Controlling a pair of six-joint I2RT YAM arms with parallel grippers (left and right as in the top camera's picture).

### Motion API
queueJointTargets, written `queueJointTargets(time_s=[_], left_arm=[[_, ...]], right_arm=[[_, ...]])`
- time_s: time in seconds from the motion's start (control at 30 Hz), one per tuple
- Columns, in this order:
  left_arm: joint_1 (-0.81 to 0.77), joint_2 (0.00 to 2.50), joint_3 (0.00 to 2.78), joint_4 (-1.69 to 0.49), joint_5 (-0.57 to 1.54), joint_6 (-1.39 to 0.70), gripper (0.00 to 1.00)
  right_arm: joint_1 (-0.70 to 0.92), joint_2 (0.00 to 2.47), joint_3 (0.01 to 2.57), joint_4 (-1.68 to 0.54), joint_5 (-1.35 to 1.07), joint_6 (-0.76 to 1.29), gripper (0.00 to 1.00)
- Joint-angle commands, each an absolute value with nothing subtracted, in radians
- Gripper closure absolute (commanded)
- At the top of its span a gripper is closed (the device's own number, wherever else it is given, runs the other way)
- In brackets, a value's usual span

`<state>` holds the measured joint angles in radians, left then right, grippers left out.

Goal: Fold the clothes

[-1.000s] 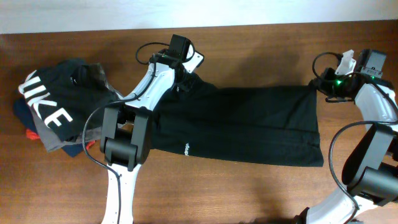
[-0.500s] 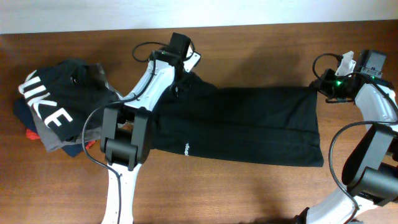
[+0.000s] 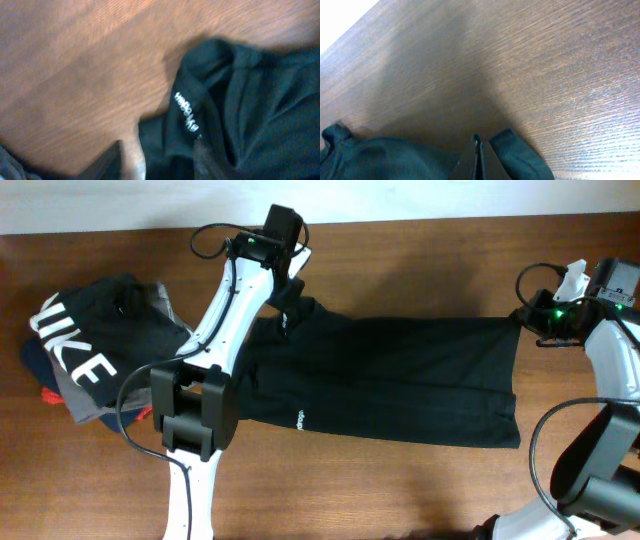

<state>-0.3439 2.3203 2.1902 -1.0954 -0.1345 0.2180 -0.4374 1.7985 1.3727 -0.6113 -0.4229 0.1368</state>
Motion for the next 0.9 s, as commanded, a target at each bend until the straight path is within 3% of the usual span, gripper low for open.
queueJointTargets(time_s=[0.0, 0.5, 0.6, 0.7, 0.73, 0.87], left_arm=[[-0.331, 2.340, 2.203, -1.072, -0.017, 0.193, 0.44], [-0.321, 2.505, 2.203, -1.008, 0.087, 0.169, 0.45], [-0.321, 2.508, 2.203, -0.967, 0.083, 0.169, 0.65], [-0.319, 2.508, 2.203, -0.944, 0.071, 0.169, 0.95], [-0.318, 2.508, 2.203, -0.944, 0.060, 0.169, 0.99], [-0.315, 2.503, 2.232, -1.006, 0.027, 0.169, 0.99]], right_arm=[[-0.432, 1.781, 1.380, -0.632, -0.406, 0.127, 0.96], [-0.430, 1.781, 1.380, -0.651, -0.406, 0.127, 0.96], [-0.430, 1.781, 1.380, -0.651, -0.406, 0.127, 0.96], [-0.430, 1.781, 1.380, -0.652, -0.406, 0.127, 0.96], [-0.430, 1.781, 1.380, -0.652, -0.406, 0.127, 0.96], [-0.432, 1.780, 1.380, -0.652, -0.406, 0.127, 0.96]])
